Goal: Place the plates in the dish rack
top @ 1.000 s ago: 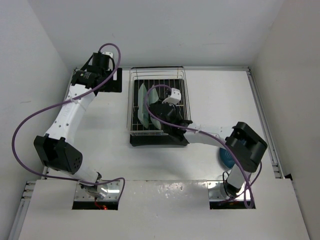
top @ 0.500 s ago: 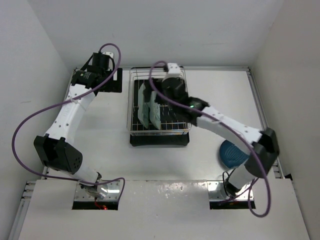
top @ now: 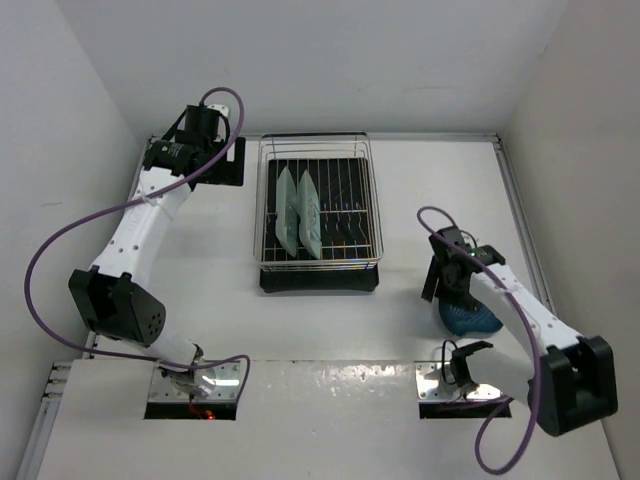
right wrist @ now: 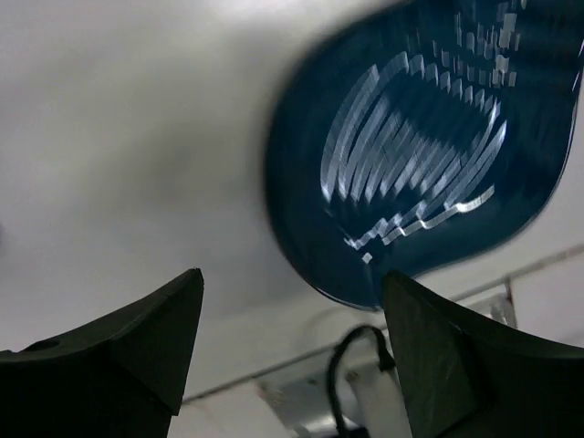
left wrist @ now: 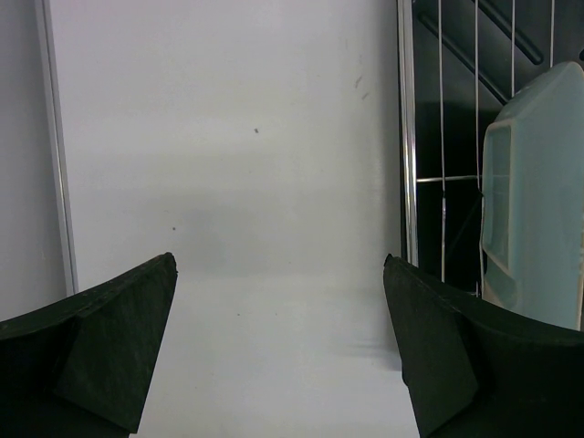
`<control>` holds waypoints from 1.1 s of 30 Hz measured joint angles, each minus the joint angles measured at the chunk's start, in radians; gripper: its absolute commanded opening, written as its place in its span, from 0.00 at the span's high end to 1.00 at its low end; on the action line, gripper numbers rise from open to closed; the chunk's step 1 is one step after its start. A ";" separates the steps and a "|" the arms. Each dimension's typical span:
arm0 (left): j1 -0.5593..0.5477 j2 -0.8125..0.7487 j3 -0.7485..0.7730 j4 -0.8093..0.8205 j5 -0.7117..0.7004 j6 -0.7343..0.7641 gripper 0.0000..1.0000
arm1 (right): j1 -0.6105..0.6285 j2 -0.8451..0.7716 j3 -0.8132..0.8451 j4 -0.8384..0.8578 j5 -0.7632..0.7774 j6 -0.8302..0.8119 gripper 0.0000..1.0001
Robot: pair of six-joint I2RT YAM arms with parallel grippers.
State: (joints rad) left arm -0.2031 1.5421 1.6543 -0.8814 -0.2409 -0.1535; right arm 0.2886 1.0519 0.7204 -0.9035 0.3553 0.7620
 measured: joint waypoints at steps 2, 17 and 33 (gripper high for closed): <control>0.000 0.000 0.000 0.000 0.000 0.003 0.00 | -0.013 0.056 -0.077 -0.019 -0.019 0.002 0.22; 0.000 -0.027 0.000 0.000 0.005 0.015 0.00 | 0.005 0.352 -0.105 0.157 0.061 -0.052 0.35; 0.000 -0.028 0.000 -0.005 0.040 0.023 0.00 | 0.071 0.459 -0.063 0.155 0.222 -0.157 1.00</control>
State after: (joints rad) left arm -0.2031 1.5143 1.6543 -0.8864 -0.2005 -0.1310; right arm 0.3592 1.5112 0.6579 -0.7483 0.5777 0.6048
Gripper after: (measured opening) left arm 0.997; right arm 0.053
